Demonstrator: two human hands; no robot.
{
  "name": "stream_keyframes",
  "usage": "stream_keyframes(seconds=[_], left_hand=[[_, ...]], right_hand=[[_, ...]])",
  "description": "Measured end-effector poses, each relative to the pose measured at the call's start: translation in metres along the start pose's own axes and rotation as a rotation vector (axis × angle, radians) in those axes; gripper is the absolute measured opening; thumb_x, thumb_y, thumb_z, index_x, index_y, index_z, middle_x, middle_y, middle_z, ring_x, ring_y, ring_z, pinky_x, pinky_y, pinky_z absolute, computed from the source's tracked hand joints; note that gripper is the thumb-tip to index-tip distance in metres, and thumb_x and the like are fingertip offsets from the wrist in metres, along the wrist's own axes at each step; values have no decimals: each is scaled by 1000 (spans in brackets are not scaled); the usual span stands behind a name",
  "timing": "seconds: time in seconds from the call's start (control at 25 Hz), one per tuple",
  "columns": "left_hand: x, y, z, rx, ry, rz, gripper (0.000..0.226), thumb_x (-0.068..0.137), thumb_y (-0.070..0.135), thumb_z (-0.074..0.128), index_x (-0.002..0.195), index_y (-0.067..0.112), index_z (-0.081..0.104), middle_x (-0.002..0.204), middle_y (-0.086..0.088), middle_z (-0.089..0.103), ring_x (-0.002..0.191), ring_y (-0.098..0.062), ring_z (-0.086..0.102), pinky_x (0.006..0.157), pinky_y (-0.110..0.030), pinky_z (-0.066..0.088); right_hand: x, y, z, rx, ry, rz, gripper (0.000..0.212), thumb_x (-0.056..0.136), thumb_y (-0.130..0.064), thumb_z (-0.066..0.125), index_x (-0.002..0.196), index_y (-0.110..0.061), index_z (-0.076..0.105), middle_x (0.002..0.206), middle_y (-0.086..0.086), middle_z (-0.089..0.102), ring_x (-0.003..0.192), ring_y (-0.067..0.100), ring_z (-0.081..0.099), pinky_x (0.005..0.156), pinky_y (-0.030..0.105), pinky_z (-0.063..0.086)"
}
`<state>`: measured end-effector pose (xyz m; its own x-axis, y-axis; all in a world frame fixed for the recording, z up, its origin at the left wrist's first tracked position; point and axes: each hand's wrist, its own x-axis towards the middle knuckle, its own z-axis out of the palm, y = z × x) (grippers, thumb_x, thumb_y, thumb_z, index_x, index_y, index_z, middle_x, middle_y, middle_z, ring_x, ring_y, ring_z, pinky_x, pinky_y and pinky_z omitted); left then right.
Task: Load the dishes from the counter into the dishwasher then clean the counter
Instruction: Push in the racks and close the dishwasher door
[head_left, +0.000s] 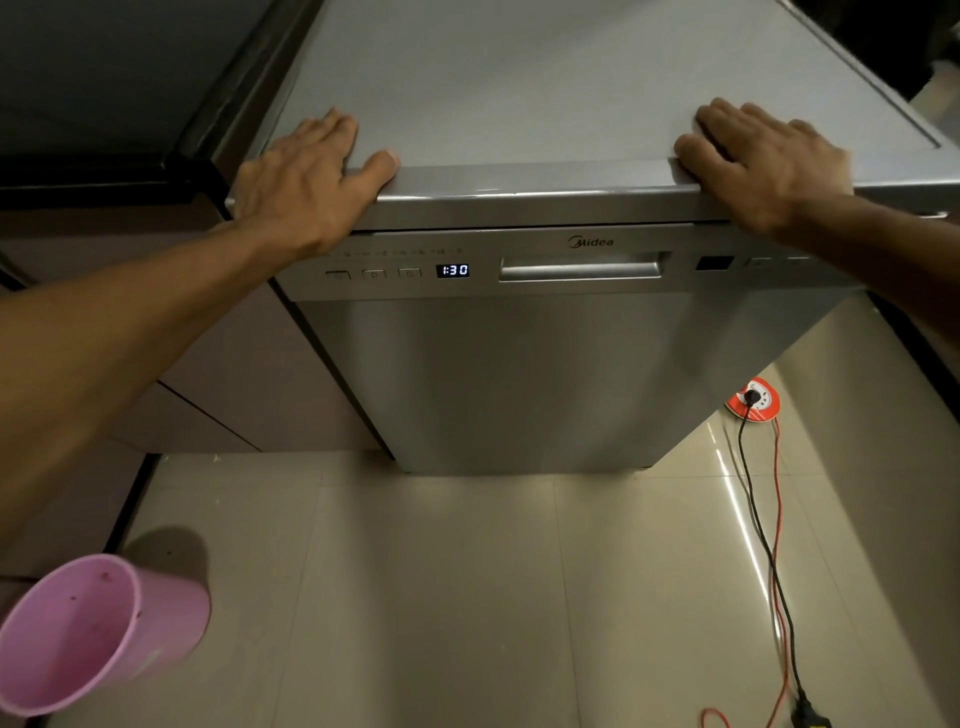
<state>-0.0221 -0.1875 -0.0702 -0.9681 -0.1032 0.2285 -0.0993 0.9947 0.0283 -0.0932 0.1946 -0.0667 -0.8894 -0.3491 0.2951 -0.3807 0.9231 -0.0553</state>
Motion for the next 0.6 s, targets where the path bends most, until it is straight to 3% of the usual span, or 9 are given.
stream_keyframes(seconds=[0.2, 0.28, 0.36, 0.44, 0.6], left_hand=[[1, 1, -6, -14, -82, 34, 78, 94, 66, 15, 152, 15, 21, 161, -8, 20, 144, -29, 26, 111, -52, 30], [4, 0, -7, -25, -130, 39, 74, 96, 63, 14, 155, 18, 12, 164, -6, 9, 149, -25, 14, 115, -48, 19], [10, 2, -8, -38, -189, 75, 73, 97, 60, 12, 156, 19, 5, 164, -5, 1, 150, -22, 5, 118, -44, 12], [15, 4, -8, -42, -226, 99, 75, 94, 60, 12, 156, 18, 2, 164, -6, -1, 151, -22, 3, 119, -44, 10], [20, 5, -8, -49, -258, 93, 83, 89, 67, 13, 156, 19, 2, 164, -7, -3, 151, -23, 1, 120, -44, 9]], right_hand=[[4, 0, -5, -10, -101, 19, 37, 96, -45, 21, 99, -15, 42, 104, 13, 51, 94, 26, 45, 88, 46, 35], [12, -9, -4, -2, -196, 20, 49, 95, -44, 17, 119, -9, 42, 135, 18, 46, 121, 28, 44, 104, 53, 31], [24, -28, 0, 9, -259, 6, 63, 97, -47, 14, 148, -13, 27, 161, 9, 19, 147, 24, 20, 117, 54, 15], [35, -53, 5, 29, -291, -28, 67, 98, -55, 12, 156, -20, 12, 164, 1, 6, 150, 20, 7, 120, 52, 7], [42, -63, 7, 41, -298, -22, 76, 94, -67, 11, 156, -25, 9, 164, -5, 4, 151, 16, 4, 120, 51, 5]])
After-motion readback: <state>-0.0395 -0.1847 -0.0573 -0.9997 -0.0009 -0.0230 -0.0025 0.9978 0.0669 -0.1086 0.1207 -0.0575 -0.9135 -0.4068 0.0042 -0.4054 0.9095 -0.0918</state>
